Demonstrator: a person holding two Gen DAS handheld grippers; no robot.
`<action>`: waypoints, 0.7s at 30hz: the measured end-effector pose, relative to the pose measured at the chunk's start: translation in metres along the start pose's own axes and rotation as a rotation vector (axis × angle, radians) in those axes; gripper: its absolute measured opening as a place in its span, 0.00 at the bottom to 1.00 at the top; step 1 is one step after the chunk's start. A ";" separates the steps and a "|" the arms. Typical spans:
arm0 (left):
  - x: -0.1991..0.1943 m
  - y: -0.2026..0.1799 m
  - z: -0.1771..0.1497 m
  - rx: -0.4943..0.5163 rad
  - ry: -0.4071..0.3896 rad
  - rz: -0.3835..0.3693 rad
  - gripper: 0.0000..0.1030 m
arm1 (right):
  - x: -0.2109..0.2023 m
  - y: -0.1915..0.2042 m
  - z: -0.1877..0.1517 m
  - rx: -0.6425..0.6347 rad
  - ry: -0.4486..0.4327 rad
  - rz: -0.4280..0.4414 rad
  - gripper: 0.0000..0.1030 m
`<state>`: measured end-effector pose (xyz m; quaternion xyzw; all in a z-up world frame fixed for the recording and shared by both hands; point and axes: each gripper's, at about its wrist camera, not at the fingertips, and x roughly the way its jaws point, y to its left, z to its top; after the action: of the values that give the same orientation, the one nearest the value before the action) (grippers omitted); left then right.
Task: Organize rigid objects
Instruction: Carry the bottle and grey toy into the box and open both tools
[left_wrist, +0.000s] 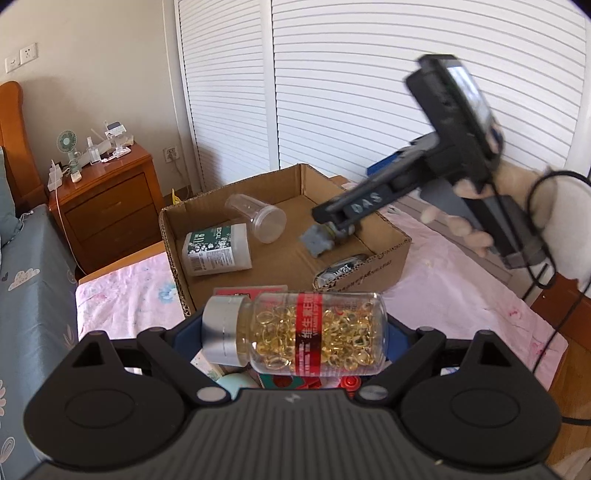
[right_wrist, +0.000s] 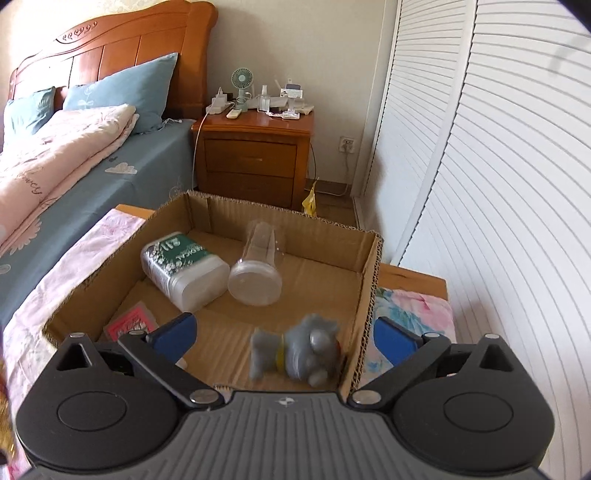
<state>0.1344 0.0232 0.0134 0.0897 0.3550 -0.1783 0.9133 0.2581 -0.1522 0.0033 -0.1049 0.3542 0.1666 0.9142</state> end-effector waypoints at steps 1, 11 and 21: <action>0.001 0.000 0.001 -0.001 0.003 0.000 0.90 | -0.003 0.000 -0.002 -0.004 -0.001 0.002 1.00; 0.024 0.006 0.031 -0.042 0.017 0.002 0.90 | -0.048 -0.005 -0.030 -0.029 -0.009 0.017 1.00; 0.094 -0.001 0.062 -0.040 0.110 0.016 0.90 | -0.078 -0.007 -0.055 -0.054 -0.012 -0.001 1.00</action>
<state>0.2365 -0.0206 -0.0057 0.0841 0.4073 -0.1585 0.8955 0.1734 -0.1939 0.0168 -0.1288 0.3441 0.1762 0.9132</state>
